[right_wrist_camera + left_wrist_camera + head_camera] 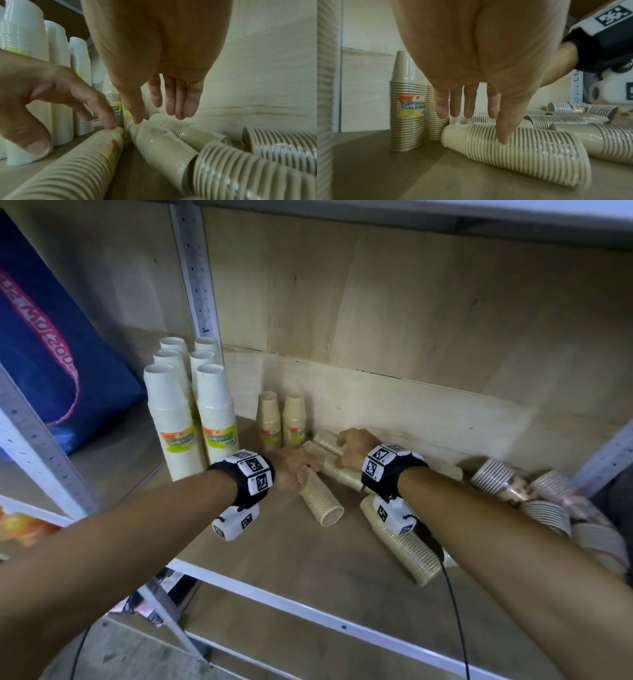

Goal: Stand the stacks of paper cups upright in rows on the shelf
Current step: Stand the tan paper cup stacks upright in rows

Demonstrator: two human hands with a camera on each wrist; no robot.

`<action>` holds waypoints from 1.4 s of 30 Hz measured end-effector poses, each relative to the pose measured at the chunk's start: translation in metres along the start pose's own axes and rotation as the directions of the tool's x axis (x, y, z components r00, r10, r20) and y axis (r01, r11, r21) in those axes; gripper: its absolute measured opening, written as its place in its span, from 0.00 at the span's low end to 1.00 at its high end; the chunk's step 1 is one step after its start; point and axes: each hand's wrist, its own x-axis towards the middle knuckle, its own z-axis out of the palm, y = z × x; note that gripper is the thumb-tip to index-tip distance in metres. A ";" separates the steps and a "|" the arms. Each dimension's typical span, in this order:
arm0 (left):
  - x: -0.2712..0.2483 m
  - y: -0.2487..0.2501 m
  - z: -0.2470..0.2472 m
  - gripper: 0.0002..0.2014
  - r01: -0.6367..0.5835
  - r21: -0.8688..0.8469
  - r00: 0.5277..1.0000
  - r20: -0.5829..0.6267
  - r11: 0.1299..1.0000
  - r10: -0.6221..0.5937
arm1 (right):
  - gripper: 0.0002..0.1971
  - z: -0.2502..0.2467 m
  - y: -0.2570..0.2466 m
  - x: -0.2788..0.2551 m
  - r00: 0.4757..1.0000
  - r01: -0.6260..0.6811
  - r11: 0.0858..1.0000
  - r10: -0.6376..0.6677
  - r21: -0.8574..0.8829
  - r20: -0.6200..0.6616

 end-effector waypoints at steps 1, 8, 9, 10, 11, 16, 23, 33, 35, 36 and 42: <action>0.003 -0.001 0.004 0.22 0.013 -0.005 1.000 0.008 1.000 -0.013 | 0.25 0.003 0.000 -0.002 1.000 -0.009 1.000 0.009 -0.006 0.008; 0.025 -0.013 0.017 0.28 0.011 0.020 0.997 0.076 1.000 -0.012 | 0.20 0.019 -0.004 -0.010 0.998 -0.023 0.992 0.030 -0.125 0.056; 0.028 -0.016 0.020 0.29 0.004 0.013 0.997 0.076 1.000 -0.005 | 0.19 0.021 -0.003 -0.011 0.998 -0.018 0.989 0.026 -0.149 0.049; 0.026 -0.015 0.018 0.29 -0.007 0.020 0.997 0.077 1.000 0.006 | 0.19 0.022 -0.003 -0.013 0.999 -0.012 0.985 0.020 -0.173 0.045; 0.025 -0.013 0.015 0.29 -0.019 0.023 0.997 0.082 1.000 0.017 | 0.20 0.023 -0.001 -0.012 0.999 -0.011 0.982 0.019 -0.186 0.041; 0.017 -0.008 0.007 0.28 -0.047 0.057 0.990 0.139 0.997 0.039 | 0.22 0.020 0.006 -0.014 0.996 -0.013 0.976 0.032 -0.216 0.087; 0.011 -0.008 0.002 0.30 -0.043 0.023 0.986 0.160 0.999 0.038 | 0.19 0.024 0.006 -0.011 0.992 -0.021 0.985 0.043 -0.172 0.123; -0.007 -0.007 -0.035 0.29 -0.015 -0.059 0.984 0.178 0.998 0.026 | 0.19 0.008 -0.001 -0.022 0.996 -0.023 0.996 0.030 -0.087 0.080; -0.012 -0.005 -0.045 0.29 0.001 -0.071 0.989 0.150 0.997 0.010 | 0.22 0.001 -0.004 -0.026 0.999 -0.021 0.997 0.023 -0.069 0.035; -0.014 -0.004 -0.050 0.29 0.017 -0.074 0.991 0.133 0.997 -0.007 | 0.22 -0.003 -0.006 -0.028 1.000 -0.024 0.998 0.025 -0.061 0.008; -0.025 0.000 -0.080 0.19 0.041 -0.158 0.999 0.017 0.987 -0.039 | 0.16 -0.030 -0.017 -0.038 0.996 0.009 1.000 -0.009 -0.002 -0.084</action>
